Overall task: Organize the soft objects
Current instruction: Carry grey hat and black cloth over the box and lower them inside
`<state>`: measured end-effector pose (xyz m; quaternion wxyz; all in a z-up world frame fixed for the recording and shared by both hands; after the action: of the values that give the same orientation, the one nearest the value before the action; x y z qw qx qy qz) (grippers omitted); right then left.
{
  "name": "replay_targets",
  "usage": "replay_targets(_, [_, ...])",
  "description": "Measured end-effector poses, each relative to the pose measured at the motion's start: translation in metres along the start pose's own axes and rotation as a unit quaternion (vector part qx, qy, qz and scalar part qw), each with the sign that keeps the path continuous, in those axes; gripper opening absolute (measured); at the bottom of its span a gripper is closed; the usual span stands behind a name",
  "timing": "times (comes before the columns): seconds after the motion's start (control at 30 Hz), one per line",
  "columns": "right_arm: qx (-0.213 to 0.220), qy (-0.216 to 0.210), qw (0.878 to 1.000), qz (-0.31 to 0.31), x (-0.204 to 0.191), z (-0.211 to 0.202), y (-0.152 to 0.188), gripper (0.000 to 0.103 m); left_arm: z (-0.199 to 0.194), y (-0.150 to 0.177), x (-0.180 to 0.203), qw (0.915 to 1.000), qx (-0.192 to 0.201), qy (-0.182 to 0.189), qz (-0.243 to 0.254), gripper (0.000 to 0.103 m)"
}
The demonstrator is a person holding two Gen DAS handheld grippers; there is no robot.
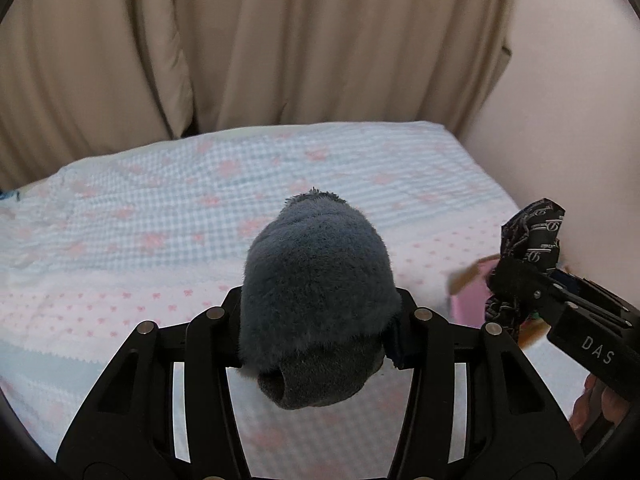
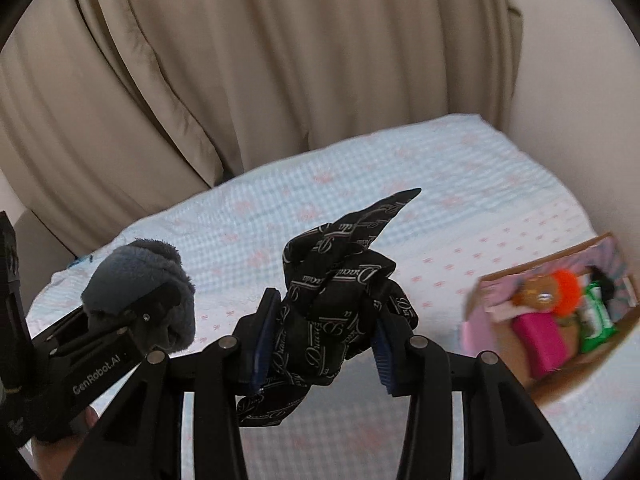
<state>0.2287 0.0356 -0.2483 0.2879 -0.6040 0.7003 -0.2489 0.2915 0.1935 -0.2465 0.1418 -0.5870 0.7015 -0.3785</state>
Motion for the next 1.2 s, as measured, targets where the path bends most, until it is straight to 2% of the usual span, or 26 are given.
replay_targets(0.27, [0.020,0.019,1.000,0.009,0.061,-0.090,-0.001,0.039,-0.062,-0.004,0.088,0.9993,0.004,0.028,0.024,0.046])
replay_targets(0.4, [0.021,0.025,0.999,0.010,0.104,-0.116,-0.001,0.040,-0.074,-0.003,0.133,0.9993,0.005,0.028,0.026,0.046])
replay_targets(0.53, [0.015,0.023,1.000,-0.002,0.150,-0.132,0.000,0.040,-0.070,-0.001,0.173,0.9993,0.000,0.019,0.032,0.046])
replay_targets(0.67, [0.007,0.024,1.000,-0.002,0.199,-0.136,0.000,0.039,-0.050,-0.002,0.216,0.9994,-0.011,0.017,0.028,0.046])
replay_targets(0.83, [-0.016,0.017,1.000,-0.008,0.257,-0.118,-0.006,0.040,-0.007,0.003,0.263,0.9989,-0.036,0.011,0.026,0.046])
replay_targets(1.1, [-0.065,0.008,0.998,0.003,0.333,-0.045,-0.024,0.040,0.090,0.025,0.309,0.9941,-0.108,0.007,0.001,0.046])
replay_targets(1.2, [-0.089,-0.003,0.996,0.002,0.344,-0.013,-0.026,0.040,0.128,0.029,0.317,0.9909,-0.134,0.003,-0.004,0.046])
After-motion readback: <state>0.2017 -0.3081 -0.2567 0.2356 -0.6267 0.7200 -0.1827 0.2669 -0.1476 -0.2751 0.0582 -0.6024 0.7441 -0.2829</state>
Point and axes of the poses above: each gripper's, at about its wrist camera, not at the fingertips, and z roughly the way its jaws point, x to its right, y to its underside, the point moved 1 cm from there along z, roughly the way its jaws point, and after that the axes turned 8 degrees about y, right-handed, at the moved point
